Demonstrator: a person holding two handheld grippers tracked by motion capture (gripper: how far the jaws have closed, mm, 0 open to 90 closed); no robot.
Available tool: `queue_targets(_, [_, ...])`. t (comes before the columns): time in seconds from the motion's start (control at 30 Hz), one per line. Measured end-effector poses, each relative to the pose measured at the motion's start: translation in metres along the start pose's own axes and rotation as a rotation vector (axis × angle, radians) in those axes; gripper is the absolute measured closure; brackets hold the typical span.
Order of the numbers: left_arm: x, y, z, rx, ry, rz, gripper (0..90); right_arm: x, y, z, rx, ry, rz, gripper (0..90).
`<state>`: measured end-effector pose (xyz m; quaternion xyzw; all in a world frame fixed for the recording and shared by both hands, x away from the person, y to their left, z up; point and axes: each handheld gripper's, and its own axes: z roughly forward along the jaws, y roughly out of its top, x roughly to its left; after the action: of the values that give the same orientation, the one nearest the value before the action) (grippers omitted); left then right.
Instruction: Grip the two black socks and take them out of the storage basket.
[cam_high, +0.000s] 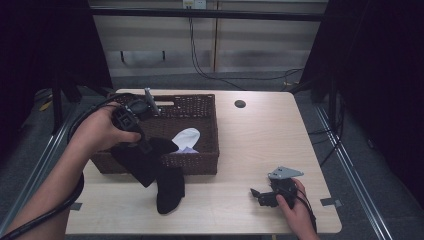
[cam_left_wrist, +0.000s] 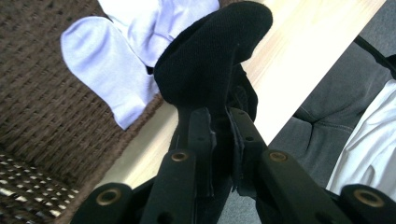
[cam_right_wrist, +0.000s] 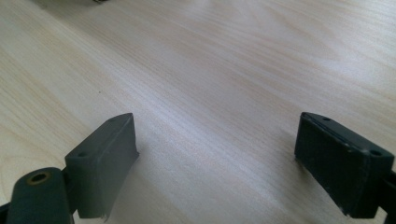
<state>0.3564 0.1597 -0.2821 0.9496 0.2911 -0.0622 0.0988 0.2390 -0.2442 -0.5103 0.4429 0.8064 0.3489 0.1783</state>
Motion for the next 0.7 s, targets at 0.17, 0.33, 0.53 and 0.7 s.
queue_targets(0.17, [-0.006,-0.002,0.016,0.016,-0.003,0.015,80.7,0.0,0.0,0.0,0.001,0.0,0.001,12.2])
queue_targets(0.33, [-0.007,-0.003,0.027,0.021,-0.008,0.017,80.7,0.0,0.0,0.0,0.001,-0.001,0.003,12.2])
queue_targets(0.53, [-0.011,-0.005,0.041,0.028,-0.011,0.028,80.6,0.0,0.0,0.0,0.0,0.0,0.001,12.2])
queue_targets(0.7, [-0.01,-0.007,0.053,0.044,-0.021,0.025,80.4,0.0,0.0,0.0,0.0,0.0,0.001,12.2])
